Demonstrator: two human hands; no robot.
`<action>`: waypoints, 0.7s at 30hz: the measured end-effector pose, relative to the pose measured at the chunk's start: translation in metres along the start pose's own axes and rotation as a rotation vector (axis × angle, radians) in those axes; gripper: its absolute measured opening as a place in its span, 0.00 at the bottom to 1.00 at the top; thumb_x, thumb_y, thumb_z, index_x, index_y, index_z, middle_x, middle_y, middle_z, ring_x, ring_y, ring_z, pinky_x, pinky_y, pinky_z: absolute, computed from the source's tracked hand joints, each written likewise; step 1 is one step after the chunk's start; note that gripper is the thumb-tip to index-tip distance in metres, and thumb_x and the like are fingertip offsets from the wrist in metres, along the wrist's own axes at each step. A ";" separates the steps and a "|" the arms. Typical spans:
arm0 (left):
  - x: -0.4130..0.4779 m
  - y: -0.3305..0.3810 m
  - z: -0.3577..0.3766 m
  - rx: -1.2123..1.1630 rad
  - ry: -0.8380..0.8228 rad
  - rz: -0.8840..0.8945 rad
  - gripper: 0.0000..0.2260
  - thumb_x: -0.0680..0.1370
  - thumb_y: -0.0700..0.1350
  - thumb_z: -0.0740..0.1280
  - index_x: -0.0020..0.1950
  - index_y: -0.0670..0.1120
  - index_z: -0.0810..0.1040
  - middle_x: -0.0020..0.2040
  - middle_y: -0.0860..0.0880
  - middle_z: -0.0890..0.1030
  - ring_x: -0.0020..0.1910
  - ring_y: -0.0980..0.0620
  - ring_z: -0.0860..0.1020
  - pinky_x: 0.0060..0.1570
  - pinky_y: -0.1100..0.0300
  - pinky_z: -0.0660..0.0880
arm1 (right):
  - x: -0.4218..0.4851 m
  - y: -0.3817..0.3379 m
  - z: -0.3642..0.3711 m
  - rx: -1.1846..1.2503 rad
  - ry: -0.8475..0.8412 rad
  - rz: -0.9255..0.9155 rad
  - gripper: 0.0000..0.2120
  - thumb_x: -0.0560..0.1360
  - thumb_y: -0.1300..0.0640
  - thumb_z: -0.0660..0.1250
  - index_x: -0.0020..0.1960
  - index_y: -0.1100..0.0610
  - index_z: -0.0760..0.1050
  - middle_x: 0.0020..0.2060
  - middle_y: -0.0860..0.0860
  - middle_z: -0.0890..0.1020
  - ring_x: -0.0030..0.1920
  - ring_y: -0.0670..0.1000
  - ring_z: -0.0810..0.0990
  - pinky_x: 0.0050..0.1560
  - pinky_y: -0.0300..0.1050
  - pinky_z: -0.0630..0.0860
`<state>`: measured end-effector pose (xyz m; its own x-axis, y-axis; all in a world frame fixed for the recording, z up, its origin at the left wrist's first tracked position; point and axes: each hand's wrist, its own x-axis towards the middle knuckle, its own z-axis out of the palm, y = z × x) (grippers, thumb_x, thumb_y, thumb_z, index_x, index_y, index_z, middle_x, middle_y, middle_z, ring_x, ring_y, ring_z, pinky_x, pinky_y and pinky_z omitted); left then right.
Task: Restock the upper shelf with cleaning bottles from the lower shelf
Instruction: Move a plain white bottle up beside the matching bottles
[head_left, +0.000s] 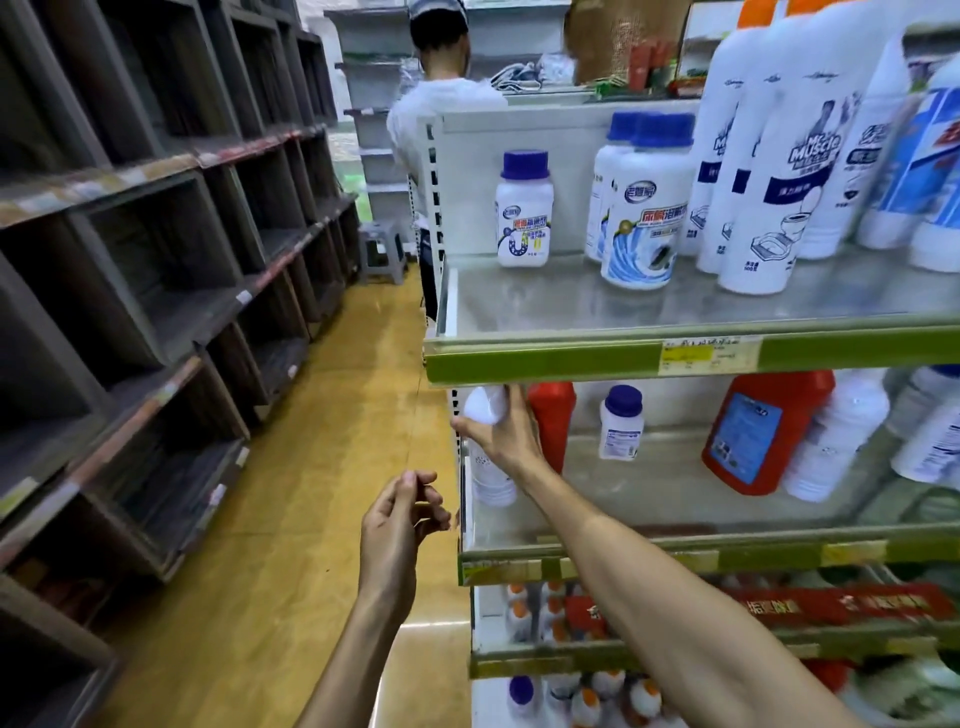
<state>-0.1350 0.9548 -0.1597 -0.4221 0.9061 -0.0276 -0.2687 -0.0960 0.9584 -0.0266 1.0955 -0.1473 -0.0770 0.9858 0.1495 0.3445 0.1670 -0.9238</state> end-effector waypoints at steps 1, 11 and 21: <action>-0.001 0.001 -0.003 0.002 -0.002 0.000 0.13 0.84 0.46 0.59 0.52 0.40 0.80 0.35 0.47 0.77 0.34 0.48 0.75 0.39 0.54 0.75 | 0.002 0.001 0.002 -0.022 0.003 -0.001 0.42 0.66 0.49 0.81 0.73 0.51 0.62 0.68 0.54 0.75 0.68 0.57 0.73 0.67 0.54 0.71; -0.003 0.003 -0.006 0.025 0.014 0.005 0.12 0.84 0.46 0.60 0.52 0.41 0.80 0.36 0.48 0.78 0.35 0.49 0.76 0.39 0.55 0.75 | -0.018 0.003 -0.010 -0.091 -0.056 -0.104 0.39 0.66 0.54 0.81 0.72 0.54 0.66 0.66 0.56 0.76 0.65 0.57 0.75 0.65 0.57 0.74; -0.010 -0.019 0.020 0.324 -0.092 0.038 0.15 0.83 0.53 0.58 0.58 0.46 0.79 0.54 0.53 0.82 0.52 0.54 0.79 0.46 0.64 0.75 | -0.058 -0.018 -0.072 0.108 0.027 -0.044 0.33 0.65 0.47 0.81 0.65 0.52 0.71 0.55 0.46 0.80 0.52 0.46 0.80 0.50 0.40 0.77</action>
<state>-0.1085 0.9562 -0.1720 -0.3430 0.9391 0.0211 0.0411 -0.0075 0.9991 0.0396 1.0371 -0.1141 -0.0640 0.9778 0.1993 0.2381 0.2089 -0.9485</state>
